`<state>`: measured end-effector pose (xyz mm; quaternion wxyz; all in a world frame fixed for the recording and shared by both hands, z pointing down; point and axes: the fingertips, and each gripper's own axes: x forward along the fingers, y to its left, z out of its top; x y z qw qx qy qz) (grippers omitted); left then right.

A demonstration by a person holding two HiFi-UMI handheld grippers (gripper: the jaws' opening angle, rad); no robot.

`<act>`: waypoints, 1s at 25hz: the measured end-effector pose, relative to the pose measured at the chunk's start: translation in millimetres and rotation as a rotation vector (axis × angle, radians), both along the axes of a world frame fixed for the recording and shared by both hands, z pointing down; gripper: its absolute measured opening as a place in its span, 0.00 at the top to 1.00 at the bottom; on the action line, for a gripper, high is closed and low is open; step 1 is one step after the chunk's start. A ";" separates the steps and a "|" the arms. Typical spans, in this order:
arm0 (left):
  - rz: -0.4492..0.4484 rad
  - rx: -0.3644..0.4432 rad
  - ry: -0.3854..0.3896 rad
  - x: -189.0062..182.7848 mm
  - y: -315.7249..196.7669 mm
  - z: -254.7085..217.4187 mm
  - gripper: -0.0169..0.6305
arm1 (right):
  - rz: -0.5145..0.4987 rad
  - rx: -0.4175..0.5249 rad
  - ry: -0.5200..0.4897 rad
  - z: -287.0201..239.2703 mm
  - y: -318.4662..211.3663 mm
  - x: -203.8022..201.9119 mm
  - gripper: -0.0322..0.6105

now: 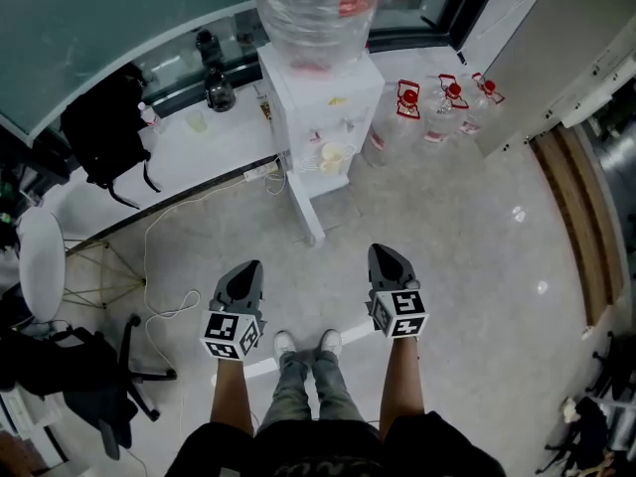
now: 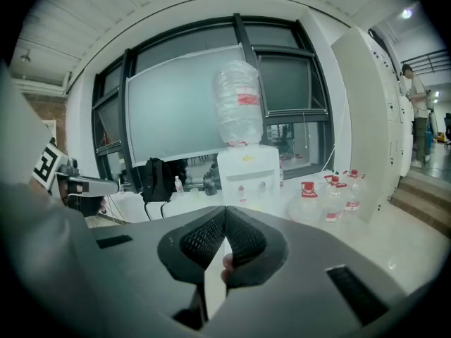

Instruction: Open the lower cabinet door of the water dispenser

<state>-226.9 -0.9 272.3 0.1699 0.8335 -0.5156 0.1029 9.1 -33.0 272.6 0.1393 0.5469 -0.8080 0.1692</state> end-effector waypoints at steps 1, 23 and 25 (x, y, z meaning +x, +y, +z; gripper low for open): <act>0.001 0.007 0.000 0.3 2.4 -6.9 0.95 | -0.003 0.006 0.009 -7.0 2.9 0.3 0.93; 0.036 0.183 -0.012 18.7 34.0 -146.9 0.95 | 0.027 0.170 0.103 -142.0 70.5 12.7 0.93; 0.043 0.196 -0.003 20.9 36.3 -155.8 0.95 | 0.032 0.179 0.112 -148.6 75.9 15.7 0.93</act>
